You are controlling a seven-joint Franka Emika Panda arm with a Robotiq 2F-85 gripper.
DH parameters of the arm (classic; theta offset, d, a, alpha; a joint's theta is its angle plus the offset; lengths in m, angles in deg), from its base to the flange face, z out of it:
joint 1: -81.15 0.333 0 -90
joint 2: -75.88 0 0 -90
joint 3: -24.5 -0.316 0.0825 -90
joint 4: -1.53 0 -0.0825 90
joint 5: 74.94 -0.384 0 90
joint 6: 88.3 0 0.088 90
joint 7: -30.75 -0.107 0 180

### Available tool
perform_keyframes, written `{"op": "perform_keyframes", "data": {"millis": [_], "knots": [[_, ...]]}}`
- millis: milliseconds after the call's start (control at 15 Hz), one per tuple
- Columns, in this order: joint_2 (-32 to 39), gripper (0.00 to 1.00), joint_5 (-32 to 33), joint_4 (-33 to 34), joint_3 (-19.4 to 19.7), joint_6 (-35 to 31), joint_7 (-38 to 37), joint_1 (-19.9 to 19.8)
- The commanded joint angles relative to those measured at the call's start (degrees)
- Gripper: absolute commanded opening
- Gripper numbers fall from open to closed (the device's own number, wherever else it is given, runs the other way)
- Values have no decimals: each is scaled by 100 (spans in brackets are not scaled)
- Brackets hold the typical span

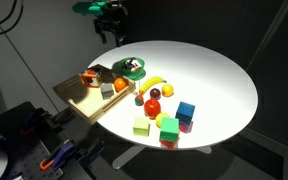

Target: Lift the black and white dice and put it in the green bowl

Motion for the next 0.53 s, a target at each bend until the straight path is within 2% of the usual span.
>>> {"op": "perform_keyframes", "data": {"millis": [0, 467], "knots": [[-667, 100, -105, -579, -34, 182, -104, -15], [-1558, 100, -390, -1175, -63, 1121, 30, -23]]}}
